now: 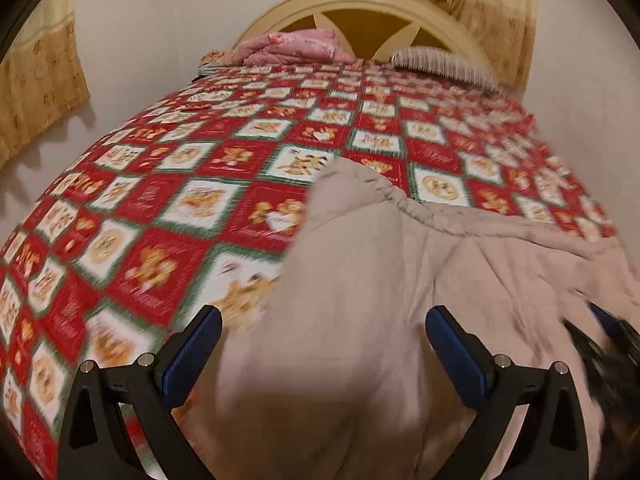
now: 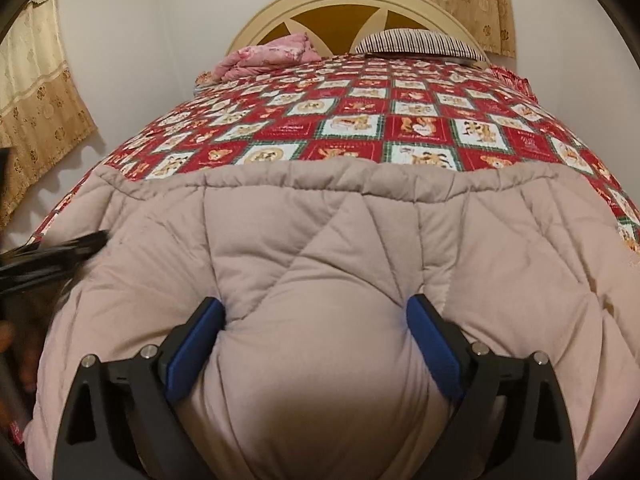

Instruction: Fold large clothes

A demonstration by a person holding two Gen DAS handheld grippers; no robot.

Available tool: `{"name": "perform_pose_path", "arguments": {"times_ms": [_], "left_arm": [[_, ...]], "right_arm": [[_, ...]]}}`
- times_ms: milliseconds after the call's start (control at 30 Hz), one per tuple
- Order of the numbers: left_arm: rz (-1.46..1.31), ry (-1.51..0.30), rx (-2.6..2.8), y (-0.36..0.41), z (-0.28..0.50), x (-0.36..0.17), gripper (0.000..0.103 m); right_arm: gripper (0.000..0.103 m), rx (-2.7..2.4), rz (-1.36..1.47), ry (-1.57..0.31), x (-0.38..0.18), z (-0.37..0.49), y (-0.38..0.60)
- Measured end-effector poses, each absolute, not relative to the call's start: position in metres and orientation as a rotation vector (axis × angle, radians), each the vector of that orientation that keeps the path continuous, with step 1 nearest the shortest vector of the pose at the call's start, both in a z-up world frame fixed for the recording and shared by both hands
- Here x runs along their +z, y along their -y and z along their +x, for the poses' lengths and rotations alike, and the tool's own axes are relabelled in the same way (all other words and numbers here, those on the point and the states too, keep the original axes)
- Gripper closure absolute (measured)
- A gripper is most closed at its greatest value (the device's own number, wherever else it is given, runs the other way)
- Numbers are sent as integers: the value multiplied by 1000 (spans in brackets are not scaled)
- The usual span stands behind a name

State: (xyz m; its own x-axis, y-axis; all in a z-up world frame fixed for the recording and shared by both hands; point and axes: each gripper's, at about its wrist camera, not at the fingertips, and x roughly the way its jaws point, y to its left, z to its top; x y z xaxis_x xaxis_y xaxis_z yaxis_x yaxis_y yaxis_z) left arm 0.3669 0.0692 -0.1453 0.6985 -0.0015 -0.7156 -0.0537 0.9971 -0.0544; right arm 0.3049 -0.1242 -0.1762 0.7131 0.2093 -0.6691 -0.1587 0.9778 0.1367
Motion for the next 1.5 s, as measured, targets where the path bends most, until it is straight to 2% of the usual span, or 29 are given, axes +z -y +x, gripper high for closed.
{"name": "perform_pose_path", "arguments": {"times_ms": [133,267,467,633,867,1033,1200,1267,1300,1333,1400,1500], "left_arm": [[-74,-757,42,-111,300,-130,1],[-170,-782,-1,-143,238,-138,1],[-434,-810,-198,-136,175,-163,1],[-497,-796,-279,-107,181,-174,1],[-618,-863,-229,-115,196,-202,1],[-663,-764,-250,-122,192,-204,1],[-762,-636,-252,-134,220,-192,1],[-784,-654,-233,-134,232,-195,12],[-784,-657,-245,-133,235,-194,39],[-750,-650,-263,-130,239,-189,72],[-672,-617,-294,-125,238,-173,82],[-570,-509,-361,-114,225,-130,87]], "right_arm": [[7,180,41,-761,-177,304,118],[7,151,7,-770,-179,307,114],[7,138,-5,-762,-178,304,114],[7,125,-10,-751,-176,302,113],[7,117,-6,-737,-175,300,114],[7,126,5,-732,-175,299,116],[7,124,5,-730,-175,298,116],[7,126,6,-729,-174,299,116],[7,125,6,-729,-174,299,116],[7,125,6,-729,-174,299,116],[7,124,5,-729,-174,299,116],[6,127,2,-732,-174,299,116]]}}
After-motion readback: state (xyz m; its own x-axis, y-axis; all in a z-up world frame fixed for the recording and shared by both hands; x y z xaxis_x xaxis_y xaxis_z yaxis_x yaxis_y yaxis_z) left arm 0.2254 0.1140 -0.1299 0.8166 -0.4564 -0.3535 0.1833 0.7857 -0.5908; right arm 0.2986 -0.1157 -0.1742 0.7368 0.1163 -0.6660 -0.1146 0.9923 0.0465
